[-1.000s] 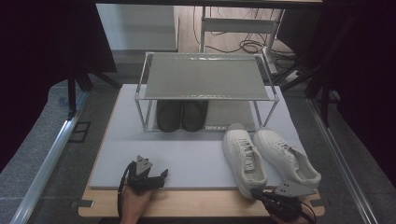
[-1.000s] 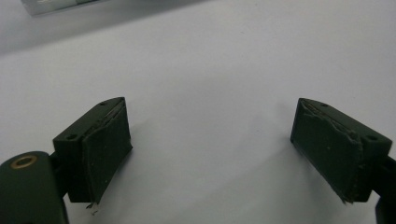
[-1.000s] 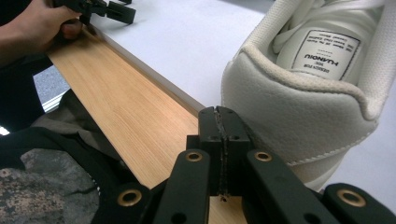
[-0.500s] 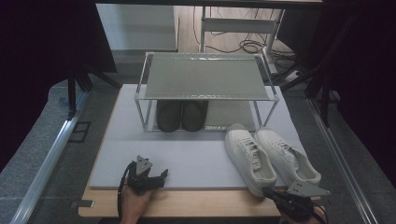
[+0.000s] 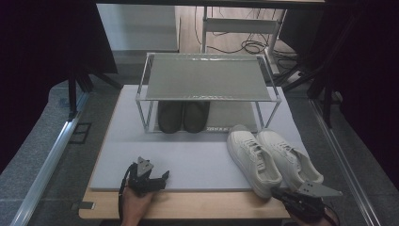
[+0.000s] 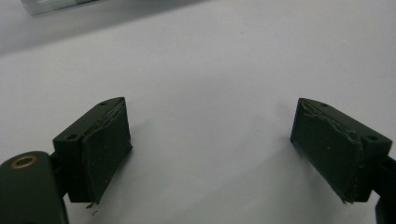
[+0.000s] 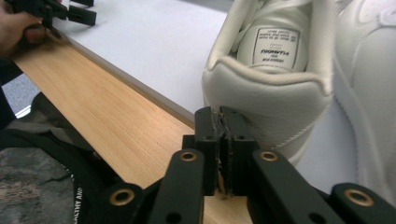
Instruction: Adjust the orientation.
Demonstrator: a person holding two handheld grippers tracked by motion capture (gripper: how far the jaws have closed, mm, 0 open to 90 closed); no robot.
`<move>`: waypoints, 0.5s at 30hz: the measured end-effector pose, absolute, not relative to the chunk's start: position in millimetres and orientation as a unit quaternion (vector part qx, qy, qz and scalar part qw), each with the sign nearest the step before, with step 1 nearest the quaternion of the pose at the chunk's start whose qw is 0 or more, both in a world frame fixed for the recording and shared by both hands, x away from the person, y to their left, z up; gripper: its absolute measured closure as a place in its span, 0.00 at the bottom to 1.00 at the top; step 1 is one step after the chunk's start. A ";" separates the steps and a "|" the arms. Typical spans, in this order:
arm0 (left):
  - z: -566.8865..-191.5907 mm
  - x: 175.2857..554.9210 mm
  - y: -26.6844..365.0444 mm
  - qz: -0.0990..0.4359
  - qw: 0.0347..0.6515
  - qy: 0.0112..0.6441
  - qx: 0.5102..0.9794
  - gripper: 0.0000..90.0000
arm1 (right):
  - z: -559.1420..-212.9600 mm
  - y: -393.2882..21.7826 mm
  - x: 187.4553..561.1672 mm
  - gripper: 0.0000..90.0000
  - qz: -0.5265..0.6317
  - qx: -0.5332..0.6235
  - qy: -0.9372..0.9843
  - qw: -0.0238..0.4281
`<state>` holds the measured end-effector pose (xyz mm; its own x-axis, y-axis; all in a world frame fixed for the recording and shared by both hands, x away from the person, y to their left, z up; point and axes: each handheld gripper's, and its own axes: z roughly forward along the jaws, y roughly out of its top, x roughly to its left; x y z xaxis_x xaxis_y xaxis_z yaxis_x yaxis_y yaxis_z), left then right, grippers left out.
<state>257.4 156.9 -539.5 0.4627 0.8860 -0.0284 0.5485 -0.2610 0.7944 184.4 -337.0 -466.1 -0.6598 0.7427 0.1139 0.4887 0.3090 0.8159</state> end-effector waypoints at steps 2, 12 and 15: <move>-539.5 257.4 156.9 0.219 0.386 0.470 0.763 0.13 | -460.1 -340.5 183.6 0.93 0.442 0.387 0.796 0.144; -539.4 257.4 156.8 0.219 0.385 0.470 0.763 0.13 | -447.0 -348.8 182.3 0.70 0.450 0.400 0.781 0.164; -539.4 257.4 156.8 0.219 0.386 0.470 0.763 0.13 | -448.7 -348.2 181.2 0.56 0.454 0.409 0.770 0.181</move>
<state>257.4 156.8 -539.4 0.4627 0.8861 -0.0283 0.5485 -0.2611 0.7943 181.2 -348.2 -448.7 -0.5993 0.7951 0.0933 0.4660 0.2517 0.8482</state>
